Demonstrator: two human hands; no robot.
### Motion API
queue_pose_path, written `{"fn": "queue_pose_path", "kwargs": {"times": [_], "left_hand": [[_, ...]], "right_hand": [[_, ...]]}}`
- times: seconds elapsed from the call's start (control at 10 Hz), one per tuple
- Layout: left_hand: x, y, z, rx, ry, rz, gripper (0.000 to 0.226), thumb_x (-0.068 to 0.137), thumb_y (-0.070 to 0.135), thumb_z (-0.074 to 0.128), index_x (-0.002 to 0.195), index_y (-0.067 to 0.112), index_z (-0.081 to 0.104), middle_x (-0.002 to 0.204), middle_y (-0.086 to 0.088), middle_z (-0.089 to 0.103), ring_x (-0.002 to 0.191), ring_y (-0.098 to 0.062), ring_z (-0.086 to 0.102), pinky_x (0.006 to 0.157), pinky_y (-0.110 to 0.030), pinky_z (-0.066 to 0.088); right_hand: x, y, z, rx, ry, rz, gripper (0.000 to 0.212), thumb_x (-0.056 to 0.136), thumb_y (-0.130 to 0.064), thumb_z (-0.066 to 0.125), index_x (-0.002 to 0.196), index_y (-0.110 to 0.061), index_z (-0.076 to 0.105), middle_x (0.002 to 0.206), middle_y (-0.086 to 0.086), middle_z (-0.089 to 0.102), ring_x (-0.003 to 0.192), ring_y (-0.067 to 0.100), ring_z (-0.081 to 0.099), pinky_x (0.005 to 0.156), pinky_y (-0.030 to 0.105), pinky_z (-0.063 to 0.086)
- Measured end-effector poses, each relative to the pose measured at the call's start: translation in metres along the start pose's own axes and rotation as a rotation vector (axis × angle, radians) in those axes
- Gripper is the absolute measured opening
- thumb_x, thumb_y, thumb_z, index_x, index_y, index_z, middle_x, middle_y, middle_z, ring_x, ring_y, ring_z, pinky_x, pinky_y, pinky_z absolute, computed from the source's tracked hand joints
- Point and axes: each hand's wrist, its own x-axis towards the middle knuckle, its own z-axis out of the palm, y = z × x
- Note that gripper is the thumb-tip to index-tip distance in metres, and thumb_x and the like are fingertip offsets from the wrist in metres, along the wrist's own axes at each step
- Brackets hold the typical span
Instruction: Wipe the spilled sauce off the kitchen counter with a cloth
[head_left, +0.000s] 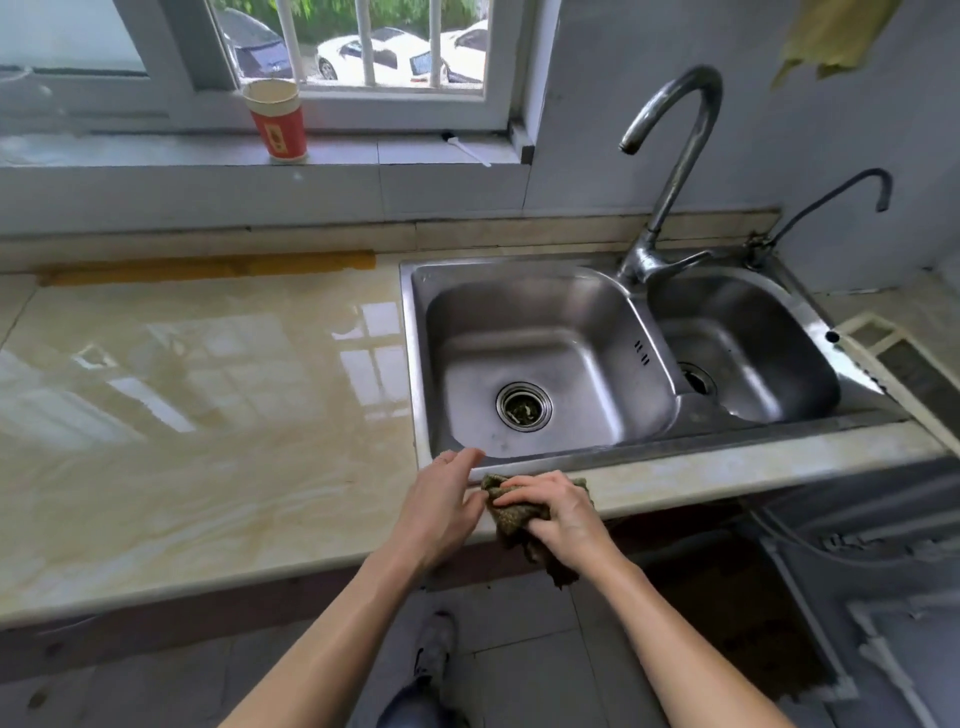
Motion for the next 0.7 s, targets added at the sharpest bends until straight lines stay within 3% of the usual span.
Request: {"fn": "queue_pose_path", "kwargs": {"times": [0.1,0.2,0.3,0.4,0.5,0.6,0.7], "left_hand": [[0.016,0.008,0.001,-0.035,0.02,-0.006,0.038,0.086,0.02,0.057,0.124,0.019,0.052,0.114,-0.005,0.058,0.101,-0.021,0.06,0.089,-0.033,0.048],[0.039,0.013,0.0,-0.1,0.051,-0.023,0.038,0.087,0.017,0.057,0.125,0.018,0.053,0.118,-0.004,0.058,0.098,-0.015,0.061,0.087,-0.027,0.046],[0.063,0.019,-0.008,-0.198,0.075,-0.072,0.037,0.089,0.017,0.057,0.126,0.017,0.053,0.122,-0.002,0.057,0.096,-0.011,0.06,0.087,-0.026,0.049],[0.086,0.021,-0.02,-0.257,0.132,-0.083,0.035,0.09,0.018,0.058,0.125,0.017,0.054,0.122,0.0,0.059,0.092,-0.008,0.058,0.082,-0.02,0.046],[0.105,0.025,-0.035,-0.289,0.155,-0.092,0.034,0.09,0.017,0.058,0.124,0.016,0.055,0.123,0.001,0.059,0.094,-0.008,0.058,0.08,-0.016,0.042],[0.125,0.026,-0.044,-0.274,0.167,-0.092,0.034,0.09,0.017,0.057,0.125,0.016,0.054,0.124,0.001,0.058,0.094,-0.007,0.056,0.081,-0.017,0.041],[0.135,0.027,-0.05,-0.241,0.14,-0.141,0.034,0.09,0.018,0.057,0.124,0.017,0.054,0.123,0.001,0.059,0.092,-0.007,0.055,0.082,-0.018,0.042]], "right_hand": [[0.008,-0.001,-0.019,0.051,-0.015,0.079,0.051,0.058,0.005,0.058,0.089,-0.029,0.079,0.098,-0.017,0.071,0.098,-0.012,0.055,0.091,0.007,0.036],[0.032,-0.01,-0.043,0.143,0.026,0.218,0.055,0.066,0.012,0.058,0.094,-0.032,0.077,0.099,-0.015,0.072,0.097,-0.005,0.062,0.086,0.009,0.04],[0.069,-0.022,-0.072,0.428,0.134,0.286,0.052,0.078,0.01,0.064,0.106,-0.033,0.067,0.106,-0.006,0.07,0.101,0.011,0.065,0.085,0.019,0.05],[0.107,-0.031,-0.095,0.989,0.153,0.394,0.047,0.085,0.008,0.063,0.123,-0.019,0.056,0.107,0.013,0.068,0.09,0.025,0.069,0.072,0.035,0.057],[0.138,-0.025,-0.111,1.301,0.134,0.455,0.041,0.085,-0.009,0.064,0.125,-0.014,0.057,0.112,0.015,0.068,0.096,0.027,0.068,0.081,0.039,0.058],[0.164,0.005,-0.11,1.233,0.239,0.642,0.038,0.092,-0.014,0.062,0.129,-0.015,0.058,0.117,0.014,0.067,0.106,0.027,0.063,0.082,0.037,0.053],[0.163,0.037,-0.105,0.925,0.538,0.868,0.037,0.095,-0.004,0.055,0.131,-0.011,0.054,0.101,0.008,0.063,0.093,0.019,0.059,0.071,0.029,0.04]]}}
